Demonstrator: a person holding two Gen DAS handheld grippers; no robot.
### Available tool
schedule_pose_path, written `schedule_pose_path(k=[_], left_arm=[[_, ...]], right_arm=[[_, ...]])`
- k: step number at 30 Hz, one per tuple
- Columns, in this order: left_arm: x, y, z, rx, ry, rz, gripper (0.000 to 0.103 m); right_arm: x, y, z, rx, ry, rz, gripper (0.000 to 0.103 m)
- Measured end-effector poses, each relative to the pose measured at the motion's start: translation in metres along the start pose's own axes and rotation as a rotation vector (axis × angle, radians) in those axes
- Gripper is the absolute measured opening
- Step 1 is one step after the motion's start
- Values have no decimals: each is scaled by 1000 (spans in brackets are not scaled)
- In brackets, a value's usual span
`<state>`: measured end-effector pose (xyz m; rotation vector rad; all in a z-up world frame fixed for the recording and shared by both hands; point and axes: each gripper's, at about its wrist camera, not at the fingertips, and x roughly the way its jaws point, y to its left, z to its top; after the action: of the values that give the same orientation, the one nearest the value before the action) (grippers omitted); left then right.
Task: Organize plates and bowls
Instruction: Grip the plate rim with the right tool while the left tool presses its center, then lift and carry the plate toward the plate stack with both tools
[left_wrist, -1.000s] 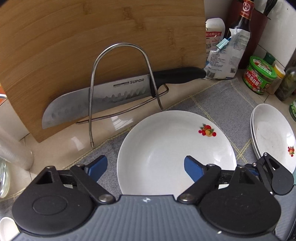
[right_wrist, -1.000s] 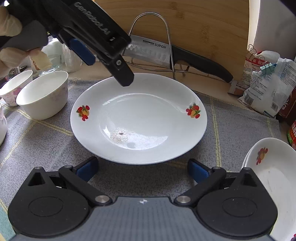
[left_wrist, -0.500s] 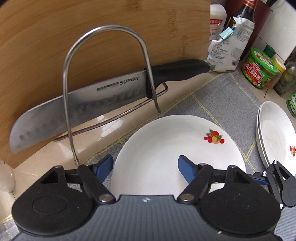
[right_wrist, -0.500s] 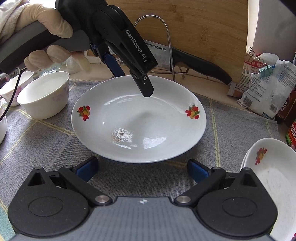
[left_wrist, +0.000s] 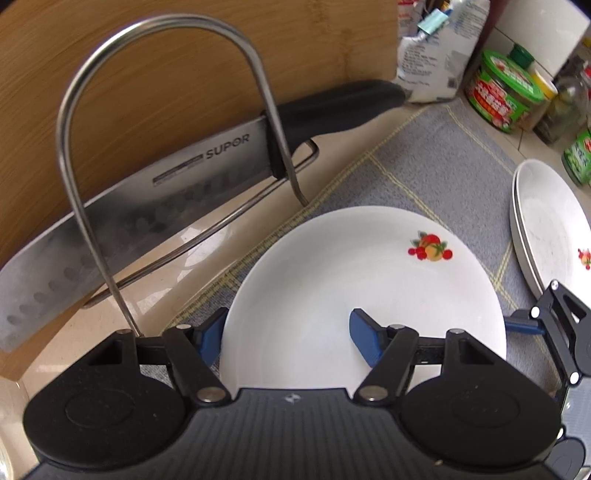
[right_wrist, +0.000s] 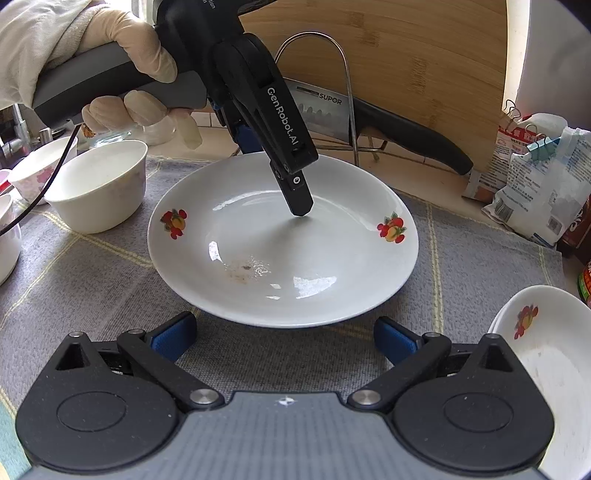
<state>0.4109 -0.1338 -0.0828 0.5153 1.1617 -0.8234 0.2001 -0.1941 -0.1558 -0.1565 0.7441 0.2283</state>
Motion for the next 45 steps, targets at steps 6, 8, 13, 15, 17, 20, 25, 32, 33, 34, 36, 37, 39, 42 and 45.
schedule_pose_path(k=[6, 8, 13, 15, 17, 20, 25, 32, 33, 34, 36, 37, 39, 42, 45], left_arm=[[2, 1, 2, 13, 11, -13, 70], [3, 3, 2, 8, 10, -17, 70], [3, 3, 2, 20, 15, -20, 70], [4, 2, 3, 28, 21, -21, 70], [4, 1, 3, 35, 30, -24, 70], [4, 1, 3, 47, 44, -28, 70], [2, -1, -1, 60, 65, -32, 69], [1, -1, -4, 77, 78, -52, 69], [1, -1, -4, 80, 76, -54, 69], [2, -1, -3, 85, 74, -54, 70], [2, -2, -3, 89, 72, -54, 70], [2, -2, -3, 91, 71, -53, 71], [2, -3, -3, 96, 71, -52, 73], [3, -5, -3, 104, 69, -47, 73], [3, -5, -3, 99, 66, -48, 73]], right_arm=[[1, -1, 1, -9, -9, 12, 103], [2, -1, 1, -11, -11, 16, 103], [4, -3, 3, -18, -15, 20, 103], [5, -4, 5, -24, -16, 15, 103], [5, -4, 6, -41, -21, 5, 103], [5, -4, 8, -72, -26, 10, 103], [4, -7, 9, -93, -18, 30, 103], [4, -10, 10, -93, 2, 63, 103], [5, -11, 10, -90, 4, 66, 103], [6, -11, 11, -88, 5, 69, 103], [7, -13, 11, -83, 5, 79, 103], [8, -14, 11, -79, 6, 84, 103], [8, -14, 11, -84, 3, 90, 103], [8, -15, 11, -84, 4, 91, 103], [8, -14, 11, -83, 1, 83, 103]])
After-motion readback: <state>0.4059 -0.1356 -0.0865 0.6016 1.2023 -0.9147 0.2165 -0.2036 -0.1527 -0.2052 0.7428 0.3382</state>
